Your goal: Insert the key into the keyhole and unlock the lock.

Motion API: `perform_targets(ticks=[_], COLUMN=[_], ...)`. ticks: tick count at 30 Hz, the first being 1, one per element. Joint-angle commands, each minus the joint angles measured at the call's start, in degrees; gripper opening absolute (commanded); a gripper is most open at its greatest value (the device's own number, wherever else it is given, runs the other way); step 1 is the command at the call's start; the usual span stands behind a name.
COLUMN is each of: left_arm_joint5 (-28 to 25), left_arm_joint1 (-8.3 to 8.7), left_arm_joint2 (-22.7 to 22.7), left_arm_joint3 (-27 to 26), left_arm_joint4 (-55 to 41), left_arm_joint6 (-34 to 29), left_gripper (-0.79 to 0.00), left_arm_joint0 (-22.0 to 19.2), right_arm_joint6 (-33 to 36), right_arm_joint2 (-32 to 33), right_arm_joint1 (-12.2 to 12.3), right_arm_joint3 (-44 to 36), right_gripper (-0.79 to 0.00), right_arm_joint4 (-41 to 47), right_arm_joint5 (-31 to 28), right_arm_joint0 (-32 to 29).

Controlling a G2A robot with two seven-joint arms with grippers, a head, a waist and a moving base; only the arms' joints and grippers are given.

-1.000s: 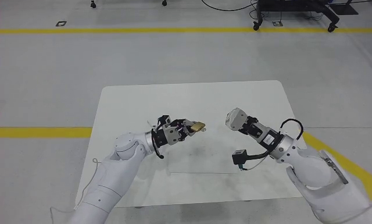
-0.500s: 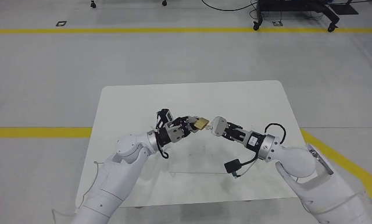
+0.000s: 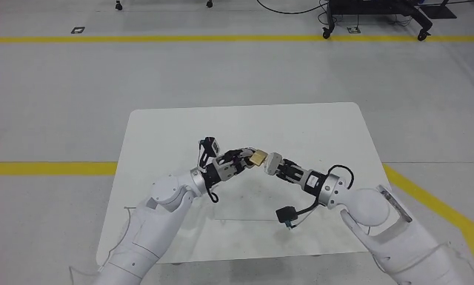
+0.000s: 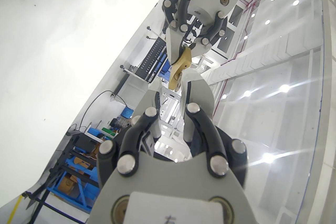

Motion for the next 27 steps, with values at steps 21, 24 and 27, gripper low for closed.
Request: perform_targets(ticks=[21,24,27], left_arm_joint5=[-4.1,-4.3,-4.6], left_arm_joint1=[0.13,0.08,0.03], left_arm_joint2=[-1.1,-1.1,-1.0], left_arm_joint3=[-0.9,-0.7,-0.6], left_arm_joint4=[0.7,0.8,0.9], left_arm_joint6=[0.4,0.3,0.2], left_gripper=[-0.785,-0.785,-0.785], left_arm_joint0=[1.5,1.4,1.4], right_arm_joint6=[2.9,2.6,2.3], right_arm_joint2=[-0.2,0.2,0.5], right_arm_joint1=[-1.9,-1.9,-2.0], right_arm_joint3=[2.2,2.1,2.0], right_gripper=[-0.785,-0.736,-0.757], right_arm_joint4=[7.6,7.8,7.9], right_arm_joint5=[0.6,0.9,0.9], right_arm_joint0=[-0.5,-1.0,-1.3])
